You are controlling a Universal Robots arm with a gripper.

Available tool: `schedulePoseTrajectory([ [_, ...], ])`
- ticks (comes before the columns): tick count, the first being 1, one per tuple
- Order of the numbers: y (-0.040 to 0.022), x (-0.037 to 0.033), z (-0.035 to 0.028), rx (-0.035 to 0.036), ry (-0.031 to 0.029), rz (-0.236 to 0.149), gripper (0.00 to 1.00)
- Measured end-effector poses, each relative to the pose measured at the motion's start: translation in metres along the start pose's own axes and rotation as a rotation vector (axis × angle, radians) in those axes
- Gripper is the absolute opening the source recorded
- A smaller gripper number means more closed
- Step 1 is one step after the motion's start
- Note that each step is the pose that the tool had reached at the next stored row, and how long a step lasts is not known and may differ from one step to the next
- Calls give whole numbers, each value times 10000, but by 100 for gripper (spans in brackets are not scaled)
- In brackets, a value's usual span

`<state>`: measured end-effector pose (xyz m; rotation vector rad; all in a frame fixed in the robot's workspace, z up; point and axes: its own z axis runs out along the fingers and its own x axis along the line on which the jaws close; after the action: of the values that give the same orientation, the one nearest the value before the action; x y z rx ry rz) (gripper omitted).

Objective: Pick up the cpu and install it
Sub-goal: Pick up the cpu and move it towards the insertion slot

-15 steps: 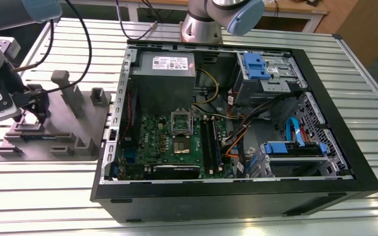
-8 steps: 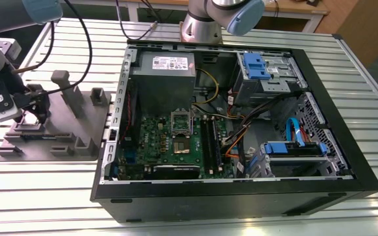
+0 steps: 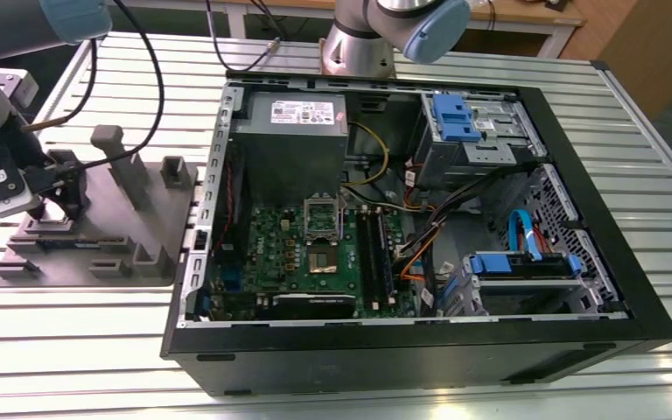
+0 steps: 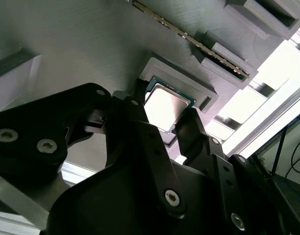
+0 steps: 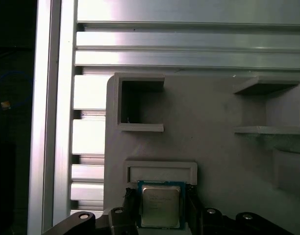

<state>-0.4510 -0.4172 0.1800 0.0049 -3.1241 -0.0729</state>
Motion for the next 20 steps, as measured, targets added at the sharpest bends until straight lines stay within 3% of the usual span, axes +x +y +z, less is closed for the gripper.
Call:
schedulePoseTrajectory([
  [20, 2, 1, -34, 0, 0, 0, 52],
])
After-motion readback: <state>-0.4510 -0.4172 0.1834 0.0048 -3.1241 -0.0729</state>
